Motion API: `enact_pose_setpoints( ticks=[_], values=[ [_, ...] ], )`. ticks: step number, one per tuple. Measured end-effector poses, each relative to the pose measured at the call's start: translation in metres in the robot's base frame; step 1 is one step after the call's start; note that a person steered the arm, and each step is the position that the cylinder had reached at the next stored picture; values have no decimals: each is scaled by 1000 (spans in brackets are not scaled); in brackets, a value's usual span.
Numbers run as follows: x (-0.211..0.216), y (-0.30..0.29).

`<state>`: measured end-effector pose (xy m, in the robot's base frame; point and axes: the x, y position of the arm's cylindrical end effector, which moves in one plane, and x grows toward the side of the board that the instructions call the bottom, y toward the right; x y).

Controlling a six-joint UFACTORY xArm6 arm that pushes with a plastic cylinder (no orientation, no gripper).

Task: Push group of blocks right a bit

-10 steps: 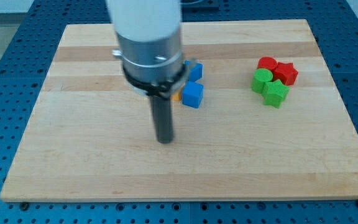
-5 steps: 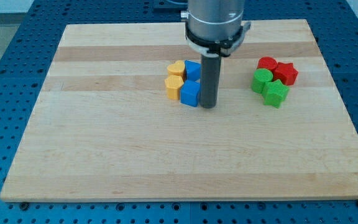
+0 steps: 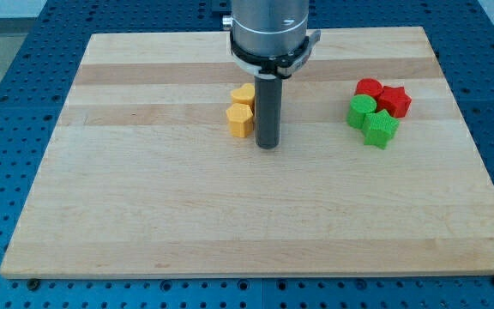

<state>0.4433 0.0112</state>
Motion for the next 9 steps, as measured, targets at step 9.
enact_pose_setpoints(
  ticks=[9],
  values=[
    [-33, 138]
  ],
)
